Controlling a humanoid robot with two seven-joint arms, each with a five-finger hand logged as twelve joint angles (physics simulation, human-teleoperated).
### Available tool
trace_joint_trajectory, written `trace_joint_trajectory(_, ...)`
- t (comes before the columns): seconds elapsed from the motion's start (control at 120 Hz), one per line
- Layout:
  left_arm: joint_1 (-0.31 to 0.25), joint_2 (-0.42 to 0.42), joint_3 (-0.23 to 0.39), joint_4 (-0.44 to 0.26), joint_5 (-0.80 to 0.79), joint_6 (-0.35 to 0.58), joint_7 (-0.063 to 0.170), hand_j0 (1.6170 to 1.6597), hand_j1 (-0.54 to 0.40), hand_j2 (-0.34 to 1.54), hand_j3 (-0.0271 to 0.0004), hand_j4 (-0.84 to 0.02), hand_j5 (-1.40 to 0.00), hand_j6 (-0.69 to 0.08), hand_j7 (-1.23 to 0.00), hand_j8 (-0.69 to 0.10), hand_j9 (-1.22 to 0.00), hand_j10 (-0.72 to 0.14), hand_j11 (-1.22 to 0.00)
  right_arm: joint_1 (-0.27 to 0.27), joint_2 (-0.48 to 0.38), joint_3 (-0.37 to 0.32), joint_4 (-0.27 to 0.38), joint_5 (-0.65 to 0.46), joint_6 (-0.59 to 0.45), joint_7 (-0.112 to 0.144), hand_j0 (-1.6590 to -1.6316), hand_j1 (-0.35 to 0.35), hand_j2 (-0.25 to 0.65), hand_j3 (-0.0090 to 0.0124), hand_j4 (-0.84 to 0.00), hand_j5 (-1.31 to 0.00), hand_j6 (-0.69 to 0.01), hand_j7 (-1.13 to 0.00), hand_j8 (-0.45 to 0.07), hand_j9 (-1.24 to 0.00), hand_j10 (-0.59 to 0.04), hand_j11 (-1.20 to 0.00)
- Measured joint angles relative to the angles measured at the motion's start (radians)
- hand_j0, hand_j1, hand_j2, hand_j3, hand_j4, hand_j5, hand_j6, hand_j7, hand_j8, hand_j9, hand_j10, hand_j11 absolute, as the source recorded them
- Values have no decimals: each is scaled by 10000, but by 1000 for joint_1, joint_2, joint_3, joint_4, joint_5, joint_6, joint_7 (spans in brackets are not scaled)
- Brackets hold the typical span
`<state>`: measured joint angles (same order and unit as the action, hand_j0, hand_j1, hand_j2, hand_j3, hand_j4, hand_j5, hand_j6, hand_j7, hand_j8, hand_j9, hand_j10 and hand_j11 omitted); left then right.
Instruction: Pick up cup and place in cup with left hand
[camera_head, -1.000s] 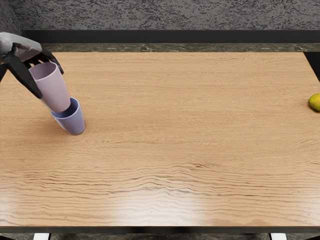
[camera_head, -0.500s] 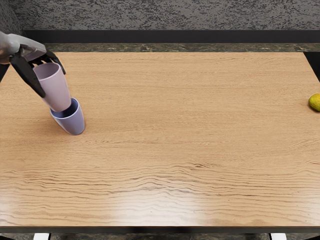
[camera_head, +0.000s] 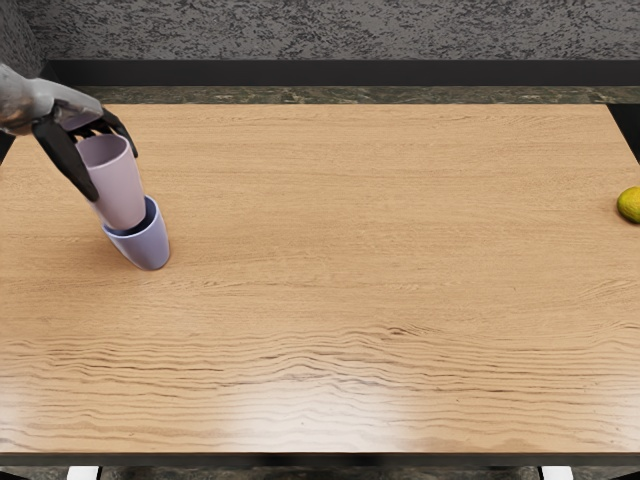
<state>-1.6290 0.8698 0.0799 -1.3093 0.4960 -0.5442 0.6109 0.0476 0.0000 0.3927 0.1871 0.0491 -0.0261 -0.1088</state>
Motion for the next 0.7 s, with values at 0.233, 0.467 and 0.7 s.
trace_joint_trajectory(0.233,3,-9,0,5,0,7,0,16538,-2399,978,0,-2039,-8140,-781,-7639,-1122,-7463,-2972,-7568,0,0,0,-1,0,0,0,-16581,-3116,-64,0,-309,-404,-307,-405,-308,-404,-308,-404)
trace_joint_trajectory(0.467,8,-26,0,16,3,9,0,16543,-2332,921,0,-2140,-7932,-838,-7449,-1209,-7292,-2994,-7415,0,0,0,-1,0,0,0,-16581,-3116,-64,0,-310,-404,-309,-404,-309,-404,-309,-404)
trace_joint_trajectory(0.7,7,-38,-1,30,5,49,0,16570,-71,600,0,-2151,-4442,-1604,-4266,-1727,-4202,-2395,-4243,0,0,0,-2,0,0,0,-16581,-3116,-64,0,-308,-404,-307,-404,-308,-404,-309,-404)
